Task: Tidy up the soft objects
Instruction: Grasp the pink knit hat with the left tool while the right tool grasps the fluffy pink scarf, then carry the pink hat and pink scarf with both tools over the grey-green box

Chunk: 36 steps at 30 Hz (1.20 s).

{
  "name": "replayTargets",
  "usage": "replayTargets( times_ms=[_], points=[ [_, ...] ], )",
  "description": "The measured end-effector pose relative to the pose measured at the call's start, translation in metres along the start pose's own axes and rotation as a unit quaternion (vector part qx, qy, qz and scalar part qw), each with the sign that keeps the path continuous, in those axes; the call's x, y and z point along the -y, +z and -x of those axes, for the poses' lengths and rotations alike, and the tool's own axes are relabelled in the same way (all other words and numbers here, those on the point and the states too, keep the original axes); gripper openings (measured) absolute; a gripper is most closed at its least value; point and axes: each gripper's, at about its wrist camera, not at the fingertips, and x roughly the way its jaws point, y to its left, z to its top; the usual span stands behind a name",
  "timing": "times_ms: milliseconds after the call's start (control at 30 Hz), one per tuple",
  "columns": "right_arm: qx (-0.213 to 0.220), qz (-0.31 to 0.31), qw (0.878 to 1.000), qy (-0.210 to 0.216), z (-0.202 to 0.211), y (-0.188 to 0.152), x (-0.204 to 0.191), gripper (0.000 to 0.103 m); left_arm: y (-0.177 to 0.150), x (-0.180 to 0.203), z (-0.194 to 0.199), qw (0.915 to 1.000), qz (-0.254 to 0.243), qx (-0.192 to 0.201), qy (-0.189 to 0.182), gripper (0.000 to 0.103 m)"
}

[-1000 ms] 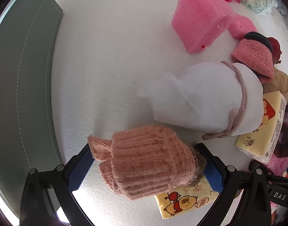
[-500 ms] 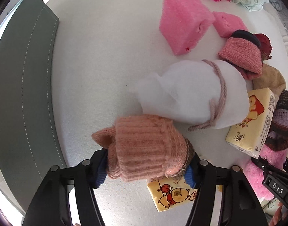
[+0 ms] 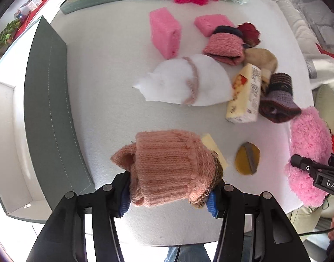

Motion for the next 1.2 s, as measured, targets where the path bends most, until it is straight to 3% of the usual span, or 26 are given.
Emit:
replayTargets(
  times_ms=[233,400,600,700,933,1200],
  points=[
    [0.012,0.002,1.0,0.021,0.013,-0.019,0.0,0.048,-0.038,0.019,0.044,0.9989,-0.034,0.027,-0.019,0.055],
    [0.042,0.02,0.999,0.019,0.05,-0.006,-0.009,0.048,-0.029,-0.007,0.079,0.9974,-0.026,0.066,-0.008,0.055],
    [0.071,0.069,0.995,0.014,0.091,0.01,-0.05,0.048,-0.02,-0.039,0.109,0.995,0.012,0.099,0.008,0.055],
    [0.086,0.099,0.991,0.012,0.114,0.025,-0.091,0.048,-0.02,-0.053,0.119,0.9923,0.032,0.118,0.02,0.055],
    [0.11,0.176,0.978,0.014,0.116,0.059,-0.166,0.048,-0.031,-0.106,0.141,0.9798,0.114,0.156,0.051,0.055],
    [0.119,0.287,0.95,0.014,0.096,0.073,-0.267,0.048,-0.057,-0.182,0.142,0.9544,0.239,0.157,0.085,0.055]
  ],
)
